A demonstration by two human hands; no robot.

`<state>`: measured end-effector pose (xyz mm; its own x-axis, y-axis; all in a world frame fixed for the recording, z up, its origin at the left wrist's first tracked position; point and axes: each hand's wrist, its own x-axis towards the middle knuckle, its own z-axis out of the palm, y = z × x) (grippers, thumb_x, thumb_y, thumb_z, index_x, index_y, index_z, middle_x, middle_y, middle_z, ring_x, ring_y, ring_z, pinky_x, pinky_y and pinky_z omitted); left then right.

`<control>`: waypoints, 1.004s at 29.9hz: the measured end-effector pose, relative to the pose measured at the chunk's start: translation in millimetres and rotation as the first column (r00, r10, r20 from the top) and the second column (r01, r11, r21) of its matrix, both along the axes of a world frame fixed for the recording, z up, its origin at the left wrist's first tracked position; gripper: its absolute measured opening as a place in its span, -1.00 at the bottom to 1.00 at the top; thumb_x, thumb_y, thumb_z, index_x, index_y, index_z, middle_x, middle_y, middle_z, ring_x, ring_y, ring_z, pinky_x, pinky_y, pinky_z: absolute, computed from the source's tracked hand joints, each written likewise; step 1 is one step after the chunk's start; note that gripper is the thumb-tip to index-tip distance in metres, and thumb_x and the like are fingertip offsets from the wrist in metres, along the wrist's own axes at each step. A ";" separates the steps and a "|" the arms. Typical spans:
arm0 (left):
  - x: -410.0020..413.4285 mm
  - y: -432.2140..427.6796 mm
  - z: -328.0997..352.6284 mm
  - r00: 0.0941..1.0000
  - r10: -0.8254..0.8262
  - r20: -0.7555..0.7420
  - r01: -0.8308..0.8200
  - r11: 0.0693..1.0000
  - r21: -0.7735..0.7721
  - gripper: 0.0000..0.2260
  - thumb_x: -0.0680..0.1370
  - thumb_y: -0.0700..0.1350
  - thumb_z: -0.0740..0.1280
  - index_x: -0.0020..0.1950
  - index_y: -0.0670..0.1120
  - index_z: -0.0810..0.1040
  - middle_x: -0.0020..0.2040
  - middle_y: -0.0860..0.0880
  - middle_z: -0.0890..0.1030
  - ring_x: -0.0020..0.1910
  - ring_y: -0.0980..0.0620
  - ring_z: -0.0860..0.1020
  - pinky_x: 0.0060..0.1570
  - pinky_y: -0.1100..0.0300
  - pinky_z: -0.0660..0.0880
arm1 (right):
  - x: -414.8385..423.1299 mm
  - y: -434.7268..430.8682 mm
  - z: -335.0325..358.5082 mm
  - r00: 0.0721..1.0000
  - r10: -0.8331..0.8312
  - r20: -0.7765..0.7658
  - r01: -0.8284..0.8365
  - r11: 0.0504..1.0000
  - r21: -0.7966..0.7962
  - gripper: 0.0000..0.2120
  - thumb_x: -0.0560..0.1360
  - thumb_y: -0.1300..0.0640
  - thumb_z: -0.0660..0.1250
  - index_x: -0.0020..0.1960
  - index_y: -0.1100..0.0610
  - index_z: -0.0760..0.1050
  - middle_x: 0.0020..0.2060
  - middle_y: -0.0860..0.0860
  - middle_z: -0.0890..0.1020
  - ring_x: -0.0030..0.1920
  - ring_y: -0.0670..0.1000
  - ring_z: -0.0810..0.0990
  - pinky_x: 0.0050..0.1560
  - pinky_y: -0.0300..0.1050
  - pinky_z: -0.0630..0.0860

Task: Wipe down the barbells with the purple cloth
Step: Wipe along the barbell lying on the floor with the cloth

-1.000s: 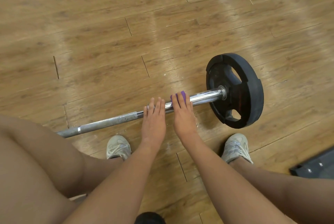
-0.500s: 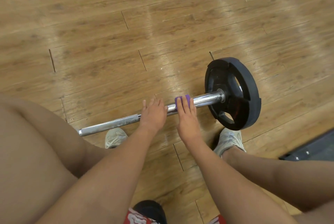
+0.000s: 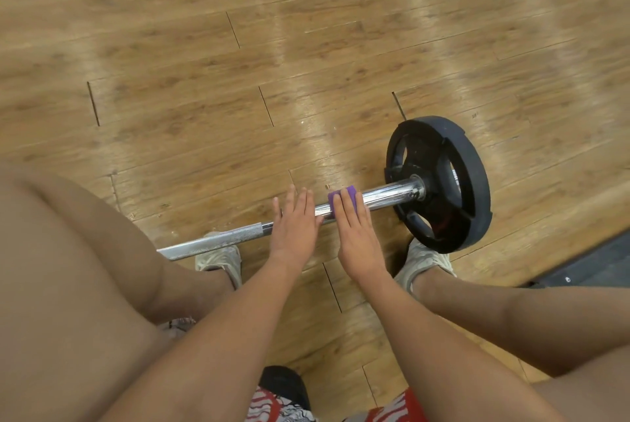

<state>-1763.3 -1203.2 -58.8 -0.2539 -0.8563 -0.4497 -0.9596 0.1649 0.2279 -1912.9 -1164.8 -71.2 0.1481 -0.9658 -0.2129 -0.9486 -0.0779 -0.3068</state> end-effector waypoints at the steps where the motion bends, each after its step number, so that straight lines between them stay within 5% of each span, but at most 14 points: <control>1: -1.0 2.0 -0.4 1.000 0.000 0.008 0.000 1.000 -0.007 -0.47 0.74 0.08 -0.08 0.65 -0.14 -0.06 0.66 -0.08 0.02 0.63 -0.13 -0.16 0.55 -0.21 -0.17 | 1.7 -2.0 0.0 1.000 -0.013 0.004 0.013 1.000 0.013 -0.12 0.47 0.50 0.13 0.64 0.09 -0.20 0.63 0.02 -0.19 0.58 0.07 -0.39 0.58 0.01 -0.28; 8: -4.9 5.2 2.2 1.000 0.018 0.016 -0.018 1.000 0.013 -0.47 0.74 0.07 -0.11 0.65 -0.13 -0.12 0.67 -0.07 -0.04 0.62 -0.13 -0.23 0.56 -0.21 -0.19 | 9.6 -16.1 10.1 0.999 -0.046 -0.022 0.047 0.997 0.067 -0.15 0.53 0.44 0.14 0.65 0.10 -0.24 0.62 0.00 -0.25 0.56 0.08 -0.44 0.52 -0.03 -0.38; 13: -4.7 -0.2 2.9 0.999 0.026 0.023 -0.026 1.000 0.015 -0.46 0.74 0.08 -0.11 0.65 -0.14 -0.11 0.67 -0.08 -0.05 0.62 -0.13 -0.24 0.55 -0.21 -0.19 | 6.2 4.1 2.2 0.998 -0.066 0.012 0.066 0.997 0.041 -0.08 0.45 0.49 0.16 0.64 0.11 -0.24 0.63 0.02 -0.25 0.58 0.06 -0.41 0.60 0.04 -0.23; 30: 5.6 -30.1 -1.7 0.999 -0.013 0.032 0.013 1.000 -0.016 -0.45 0.73 0.08 -0.04 0.65 -0.13 -0.09 0.67 -0.07 -0.05 0.62 -0.15 -0.25 0.55 -0.26 -0.18 | 15.4 -31.2 -5.3 0.992 -0.115 0.046 0.115 0.993 0.003 -0.14 0.50 0.46 0.16 0.65 0.15 -0.20 0.64 0.05 -0.20 0.60 0.09 -0.36 0.61 0.06 -0.19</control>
<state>-1757.7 -1233.2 -60.5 -0.2509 -0.8604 -0.4435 -0.9641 0.1810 0.1944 -1897.6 -1196.0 -76.5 0.0457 -0.9769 -0.2088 -0.9360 0.0312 -0.3507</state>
